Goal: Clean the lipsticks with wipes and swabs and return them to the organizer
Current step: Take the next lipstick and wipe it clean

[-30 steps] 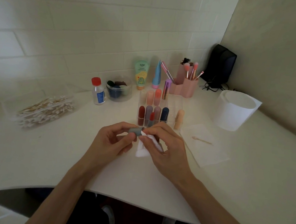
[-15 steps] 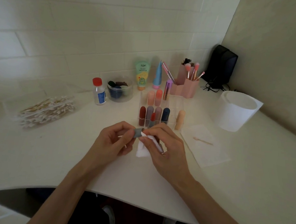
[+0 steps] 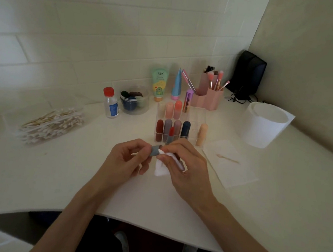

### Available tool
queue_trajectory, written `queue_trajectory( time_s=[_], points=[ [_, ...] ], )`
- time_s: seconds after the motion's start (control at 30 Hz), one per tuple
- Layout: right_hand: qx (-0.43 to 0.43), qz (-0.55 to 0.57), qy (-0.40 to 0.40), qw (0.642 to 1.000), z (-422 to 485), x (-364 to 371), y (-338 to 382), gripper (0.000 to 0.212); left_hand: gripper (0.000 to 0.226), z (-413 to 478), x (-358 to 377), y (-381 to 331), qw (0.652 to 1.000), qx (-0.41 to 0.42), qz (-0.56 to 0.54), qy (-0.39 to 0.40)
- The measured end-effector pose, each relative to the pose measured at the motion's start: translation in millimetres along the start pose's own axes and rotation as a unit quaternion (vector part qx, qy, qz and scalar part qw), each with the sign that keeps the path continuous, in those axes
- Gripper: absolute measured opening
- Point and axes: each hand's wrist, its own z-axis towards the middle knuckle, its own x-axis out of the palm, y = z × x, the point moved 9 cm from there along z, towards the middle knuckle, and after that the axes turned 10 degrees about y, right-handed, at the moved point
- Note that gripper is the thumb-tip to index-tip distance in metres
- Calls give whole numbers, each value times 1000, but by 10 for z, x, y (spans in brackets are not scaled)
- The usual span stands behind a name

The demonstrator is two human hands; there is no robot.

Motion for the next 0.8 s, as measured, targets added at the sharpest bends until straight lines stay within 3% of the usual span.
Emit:
queue_trajectory(
  time_s=[0.27, 0.43, 0.53, 0.63, 0.8],
  points=[
    [-4, -6, -11, 1000, -10, -3, -8, 10, 23, -7, -8, -35, 1000, 9, 10, 0],
    [-22, -3, -18, 1000, -14, -23, 51, 16, 55, -9, 90, 53, 998, -40, 0, 43],
    [-19, -10, -10, 1000, -20, -15, 53, 16, 42, -9, 61, 2, 998, 12, 46, 40],
    [2, -4, -9, 1000, -16, 2, 13, 18, 17, -9, -20, -5, 1000, 29, 4, 6],
    [1, 1, -12, 1000, -3, -1, 19, 18, 22, -38, -50, -71, 999, 40, 3, -20]
  ],
)
